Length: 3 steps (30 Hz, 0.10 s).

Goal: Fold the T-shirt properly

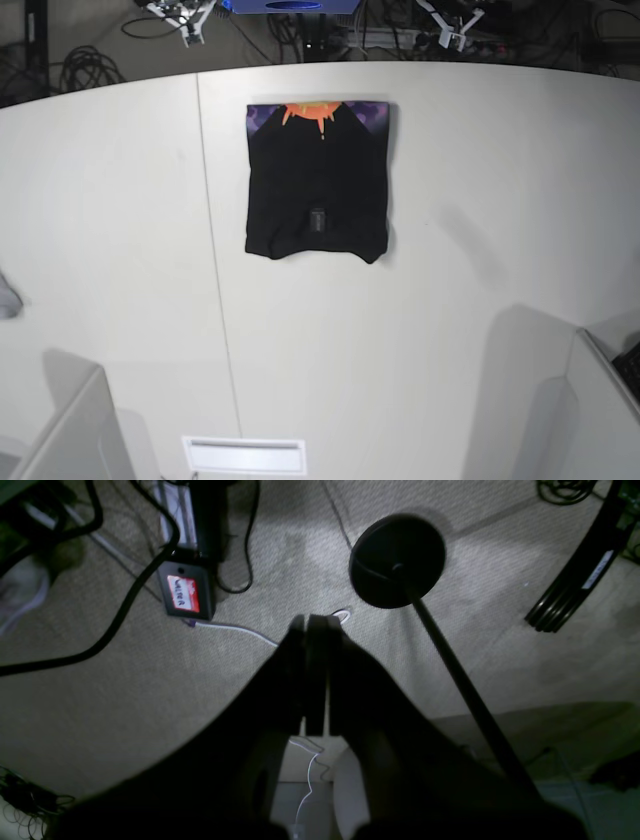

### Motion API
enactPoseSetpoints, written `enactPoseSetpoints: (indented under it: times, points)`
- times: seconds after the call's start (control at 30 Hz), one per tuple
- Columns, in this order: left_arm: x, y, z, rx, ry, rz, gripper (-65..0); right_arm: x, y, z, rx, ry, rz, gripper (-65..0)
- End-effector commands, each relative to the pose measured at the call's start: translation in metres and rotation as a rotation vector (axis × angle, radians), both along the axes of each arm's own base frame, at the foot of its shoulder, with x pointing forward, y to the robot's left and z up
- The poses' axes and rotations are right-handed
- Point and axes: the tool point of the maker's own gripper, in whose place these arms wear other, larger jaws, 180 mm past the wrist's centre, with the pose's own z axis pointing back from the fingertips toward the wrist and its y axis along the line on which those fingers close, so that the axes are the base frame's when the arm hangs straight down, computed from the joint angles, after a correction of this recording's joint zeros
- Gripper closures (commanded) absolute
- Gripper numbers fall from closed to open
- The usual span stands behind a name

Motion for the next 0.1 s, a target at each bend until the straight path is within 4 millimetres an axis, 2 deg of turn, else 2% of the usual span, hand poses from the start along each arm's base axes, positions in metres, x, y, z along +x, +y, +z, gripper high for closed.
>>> enactPoseSetpoints:
  times: [0.0, 0.07]
  points:
    - [-0.0017, 0.0042, 0.0013, 0.004, -0.006, -0.003, 0.0, -0.0001, 0.0008, 0.0, 0.001, -0.006, 0.001, 0.0]
    - [-0.0019, 0.0042, 0.0016, 0.003, -0.009, -0.002, 0.0, -0.0003, 0.0021, -0.0001, 0.003, -0.005, 0.005, 0.0]
